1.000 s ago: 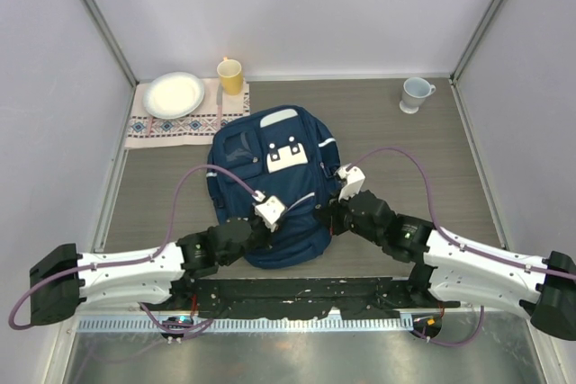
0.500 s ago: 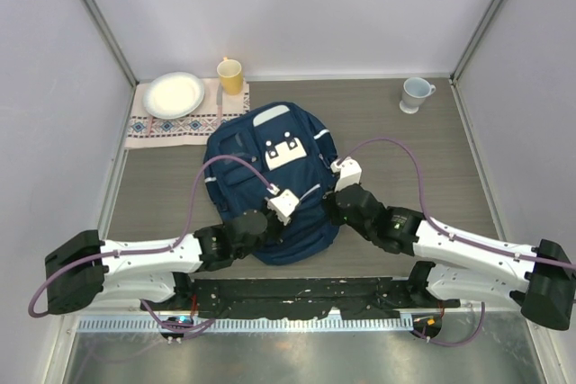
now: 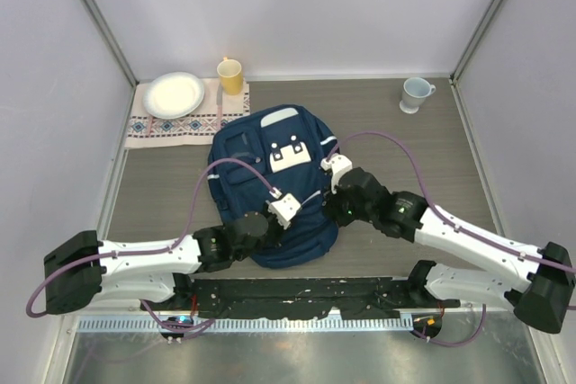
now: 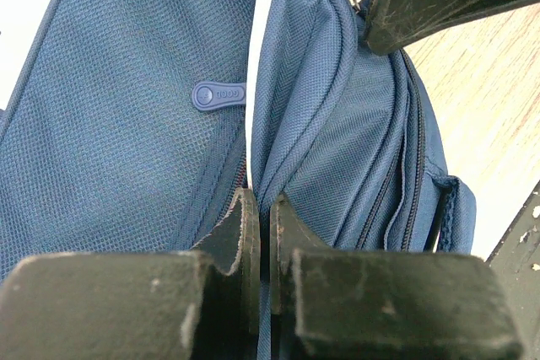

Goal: Pack the student bag
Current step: Zip the student bag at the center of the board.

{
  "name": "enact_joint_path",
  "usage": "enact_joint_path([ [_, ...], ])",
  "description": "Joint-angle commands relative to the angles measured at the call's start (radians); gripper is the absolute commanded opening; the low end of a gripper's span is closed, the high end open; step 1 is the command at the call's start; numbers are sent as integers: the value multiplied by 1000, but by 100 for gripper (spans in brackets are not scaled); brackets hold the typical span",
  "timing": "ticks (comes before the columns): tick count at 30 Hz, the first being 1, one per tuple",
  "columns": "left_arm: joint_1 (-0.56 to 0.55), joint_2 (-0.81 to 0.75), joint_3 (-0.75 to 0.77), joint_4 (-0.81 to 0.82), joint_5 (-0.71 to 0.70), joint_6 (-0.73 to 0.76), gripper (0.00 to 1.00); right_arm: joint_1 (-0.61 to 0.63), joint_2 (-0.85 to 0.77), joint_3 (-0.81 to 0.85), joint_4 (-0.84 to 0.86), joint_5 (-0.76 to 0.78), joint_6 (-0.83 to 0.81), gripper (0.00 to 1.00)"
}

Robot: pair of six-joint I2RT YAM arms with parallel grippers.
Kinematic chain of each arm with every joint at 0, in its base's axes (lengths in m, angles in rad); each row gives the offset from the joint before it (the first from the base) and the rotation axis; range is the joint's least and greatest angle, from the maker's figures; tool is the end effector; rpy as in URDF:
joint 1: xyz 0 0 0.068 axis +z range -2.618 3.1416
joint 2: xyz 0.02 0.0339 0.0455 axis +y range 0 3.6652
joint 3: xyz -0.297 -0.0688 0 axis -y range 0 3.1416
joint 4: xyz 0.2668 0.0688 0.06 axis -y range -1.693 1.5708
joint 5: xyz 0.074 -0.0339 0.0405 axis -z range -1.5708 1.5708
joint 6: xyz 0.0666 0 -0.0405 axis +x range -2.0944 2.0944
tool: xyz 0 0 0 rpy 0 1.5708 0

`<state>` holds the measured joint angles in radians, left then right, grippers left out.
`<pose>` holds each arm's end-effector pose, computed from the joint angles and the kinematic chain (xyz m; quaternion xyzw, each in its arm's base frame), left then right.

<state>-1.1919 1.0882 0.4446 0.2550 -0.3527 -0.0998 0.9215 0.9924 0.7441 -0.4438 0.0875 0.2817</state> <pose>0.1168 -0.2311 0.2128 0.3410 0.7494 -0.2139 0.5258 0.1492 0.1869 0.2652 -0.2667 0.8641 0.2079 0.3727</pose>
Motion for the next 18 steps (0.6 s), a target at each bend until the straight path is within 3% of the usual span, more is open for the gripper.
enact_joint_path([
  [1,21,15,-1,-120,-89,18,0,5,72,184,-255,153,-10,1],
  [3,21,10,-3,-122,-89,17,0,5,106,199,-271,195,-7,1],
  [8,20,15,-3,-117,-92,20,0,4,48,189,-93,-53,66,1],
  [11,21,32,5,-117,-89,23,0,4,66,228,-140,-121,89,1],
  [15,21,45,14,-123,-83,25,0,4,92,241,-258,98,57,1],
  [18,20,36,11,-131,-72,26,0,4,106,213,-289,375,56,1],
])
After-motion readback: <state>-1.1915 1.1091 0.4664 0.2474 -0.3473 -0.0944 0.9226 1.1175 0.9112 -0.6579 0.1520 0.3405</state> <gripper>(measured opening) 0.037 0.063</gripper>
